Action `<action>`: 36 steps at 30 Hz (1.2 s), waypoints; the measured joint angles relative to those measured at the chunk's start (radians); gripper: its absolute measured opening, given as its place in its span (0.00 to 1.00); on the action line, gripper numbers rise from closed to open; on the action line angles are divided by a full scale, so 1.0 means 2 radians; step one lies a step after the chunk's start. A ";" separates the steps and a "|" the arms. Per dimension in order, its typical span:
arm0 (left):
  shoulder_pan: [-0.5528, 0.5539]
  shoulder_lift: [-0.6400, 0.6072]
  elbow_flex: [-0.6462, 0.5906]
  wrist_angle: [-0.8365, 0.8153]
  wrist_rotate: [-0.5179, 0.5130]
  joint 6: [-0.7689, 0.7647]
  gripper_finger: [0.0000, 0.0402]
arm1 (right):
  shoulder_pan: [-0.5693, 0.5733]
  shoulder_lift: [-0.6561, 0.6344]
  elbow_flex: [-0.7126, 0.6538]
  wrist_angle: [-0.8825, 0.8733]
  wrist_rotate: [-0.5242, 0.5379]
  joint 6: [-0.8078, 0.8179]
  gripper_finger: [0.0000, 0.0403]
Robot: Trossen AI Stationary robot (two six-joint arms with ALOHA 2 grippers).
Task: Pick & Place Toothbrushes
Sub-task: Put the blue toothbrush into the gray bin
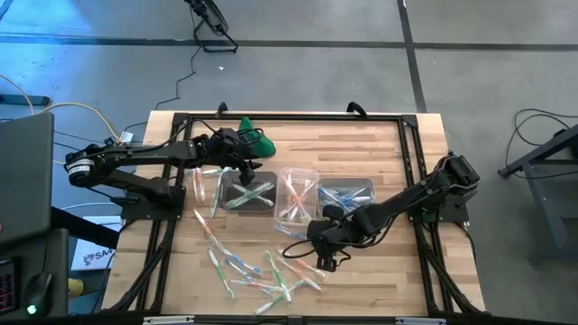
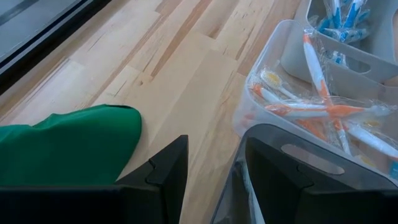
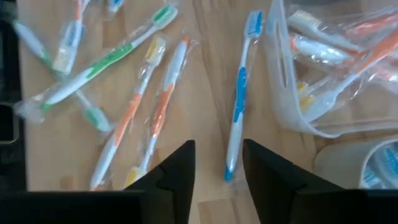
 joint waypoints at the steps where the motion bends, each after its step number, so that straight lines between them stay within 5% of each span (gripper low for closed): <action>1: 0.000 0.000 0.000 0.000 0.000 0.000 0.39 | 0.000 0.003 0.000 0.002 0.004 0.000 0.32; 36: 0.000 0.000 0.000 -0.004 0.000 0.000 0.39 | -0.009 0.138 0.001 0.019 0.026 0.023 0.33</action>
